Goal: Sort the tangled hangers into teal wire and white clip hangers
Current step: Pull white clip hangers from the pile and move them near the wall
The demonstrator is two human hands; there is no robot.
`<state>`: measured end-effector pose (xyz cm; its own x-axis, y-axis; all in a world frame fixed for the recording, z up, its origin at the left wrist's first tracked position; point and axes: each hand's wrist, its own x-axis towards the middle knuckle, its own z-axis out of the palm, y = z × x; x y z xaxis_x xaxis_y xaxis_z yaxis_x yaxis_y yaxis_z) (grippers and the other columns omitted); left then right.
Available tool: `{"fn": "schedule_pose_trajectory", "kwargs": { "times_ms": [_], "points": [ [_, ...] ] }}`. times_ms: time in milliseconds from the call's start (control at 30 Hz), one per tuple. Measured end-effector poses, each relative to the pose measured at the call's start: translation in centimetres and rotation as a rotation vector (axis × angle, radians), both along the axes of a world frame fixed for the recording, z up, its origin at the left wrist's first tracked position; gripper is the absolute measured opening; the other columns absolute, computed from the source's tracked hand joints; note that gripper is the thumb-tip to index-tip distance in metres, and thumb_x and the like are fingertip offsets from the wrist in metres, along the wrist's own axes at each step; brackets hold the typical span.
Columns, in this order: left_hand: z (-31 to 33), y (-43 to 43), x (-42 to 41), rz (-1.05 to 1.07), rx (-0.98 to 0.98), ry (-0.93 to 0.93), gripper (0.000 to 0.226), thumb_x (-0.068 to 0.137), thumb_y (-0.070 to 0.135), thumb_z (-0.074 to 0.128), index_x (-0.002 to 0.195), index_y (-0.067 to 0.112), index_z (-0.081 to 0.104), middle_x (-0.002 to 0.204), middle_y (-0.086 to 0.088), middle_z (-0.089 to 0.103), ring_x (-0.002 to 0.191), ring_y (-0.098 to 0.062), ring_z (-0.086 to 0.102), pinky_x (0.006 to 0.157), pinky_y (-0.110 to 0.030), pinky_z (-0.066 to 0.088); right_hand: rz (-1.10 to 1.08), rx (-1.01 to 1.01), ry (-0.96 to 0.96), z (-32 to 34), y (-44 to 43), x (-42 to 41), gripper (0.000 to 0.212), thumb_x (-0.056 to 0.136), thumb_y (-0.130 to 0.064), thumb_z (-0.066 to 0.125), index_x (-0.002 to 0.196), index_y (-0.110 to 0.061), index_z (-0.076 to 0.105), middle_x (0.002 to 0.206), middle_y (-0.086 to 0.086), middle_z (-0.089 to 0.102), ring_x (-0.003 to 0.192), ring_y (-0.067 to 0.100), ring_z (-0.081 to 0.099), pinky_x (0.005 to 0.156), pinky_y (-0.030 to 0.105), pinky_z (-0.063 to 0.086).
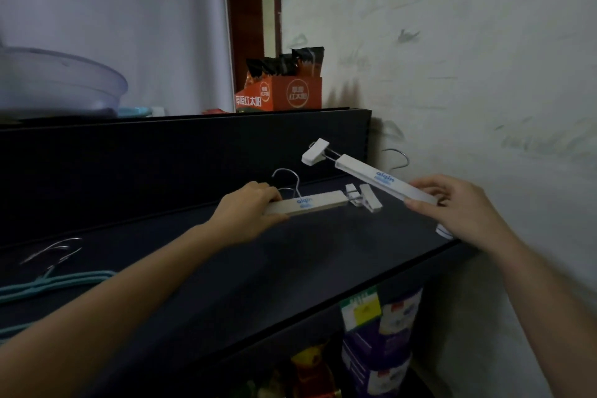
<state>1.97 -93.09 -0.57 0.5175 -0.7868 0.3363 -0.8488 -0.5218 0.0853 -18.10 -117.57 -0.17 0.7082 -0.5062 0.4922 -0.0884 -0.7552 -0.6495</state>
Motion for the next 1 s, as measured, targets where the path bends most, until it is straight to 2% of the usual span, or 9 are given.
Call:
{"fn": "schedule_pose_trajectory", "kwargs": {
  "times_ms": [200,333,567,700,767,867,1000],
  "points": [
    [-0.1,-4.4,2.3,0.156,-0.086,0.046,0.038,0.089,0.046,0.050,0.114,0.018,0.055,0.111,0.001,0.055,0.103,-0.015,0.048,0.074,-0.027,0.039,0.107,-0.035,0.008,1.4,-3.8,4.8,0.022,0.077,-0.018,0.075,0.092,-0.028,0.063,0.084,-0.015,0.062,0.079,-0.005,0.055,0.065,0.010,0.038],
    [-0.8,-6.9,4.0,0.255,-0.039,0.063,0.038,0.089,0.044,0.051,0.114,0.017,0.055,0.114,-0.001,0.055,0.107,-0.017,0.048,0.074,-0.028,0.039,0.156,-0.052,0.017,1.5,-5.8,8.2,0.023,0.076,-0.019,0.075,0.094,-0.027,0.064,0.089,-0.007,0.064,0.081,0.004,0.056,0.065,0.011,0.038],
    [-1.5,-9.0,5.7,0.320,0.071,0.110,0.040,0.088,0.047,0.051,0.113,0.016,0.058,0.114,-0.003,0.058,0.104,-0.019,0.052,0.078,-0.033,0.044,0.264,-0.096,0.156,1.2,-7.0,13.8,0.032,0.075,-0.024,0.076,0.105,-0.019,0.068,0.093,-0.004,0.064,0.075,-0.001,0.053,0.062,0.011,0.037],
    [-0.7,-7.6,5.4,0.355,0.114,0.075,0.047,0.089,0.055,0.043,0.103,0.015,0.064,0.105,-0.004,0.061,0.095,-0.020,0.056,0.078,-0.037,0.050,0.319,-0.150,0.242,0.6,-6.8,17.0,0.036,0.074,-0.027,0.076,0.108,-0.019,0.068,0.095,-0.005,0.065,0.075,-0.003,0.052,0.063,0.008,0.037],
    [-0.2,-6.0,4.9,0.373,0.108,-0.014,0.044,0.090,0.052,0.043,0.101,0.015,0.064,0.102,-0.004,0.060,0.093,-0.019,0.055,0.076,-0.036,0.050,0.363,-0.156,0.291,0.3,-6.6,18.4,0.036,0.075,-0.027,0.076,0.108,-0.019,0.068,0.102,-0.002,0.067,0.078,0.000,0.053,0.063,0.010,0.039],
    [0.7,-3.2,4.1,0.404,0.056,-0.146,0.035,0.092,0.046,0.044,0.101,0.017,0.063,0.102,0.000,0.060,0.095,-0.017,0.053,0.075,-0.032,0.047,0.424,-0.149,0.368,-0.2,-6.1,20.1,0.037,0.075,-0.028,0.076,0.109,-0.020,0.067,0.108,0.000,0.067,0.088,0.006,0.056,0.075,0.019,0.044],
    [1.5,0.9,3.0,0.472,0.018,-0.194,0.031,0.092,0.044,0.045,0.104,0.020,0.062,0.103,0.005,0.058,0.097,-0.013,0.053,0.075,-0.028,0.046,0.457,-0.200,0.491,0.0,-5.5,21.1,0.043,0.073,-0.025,0.078,0.114,-0.022,0.064,0.119,0.001,0.064,0.108,0.015,0.057,0.094,0.030,0.046]
  ]
}}
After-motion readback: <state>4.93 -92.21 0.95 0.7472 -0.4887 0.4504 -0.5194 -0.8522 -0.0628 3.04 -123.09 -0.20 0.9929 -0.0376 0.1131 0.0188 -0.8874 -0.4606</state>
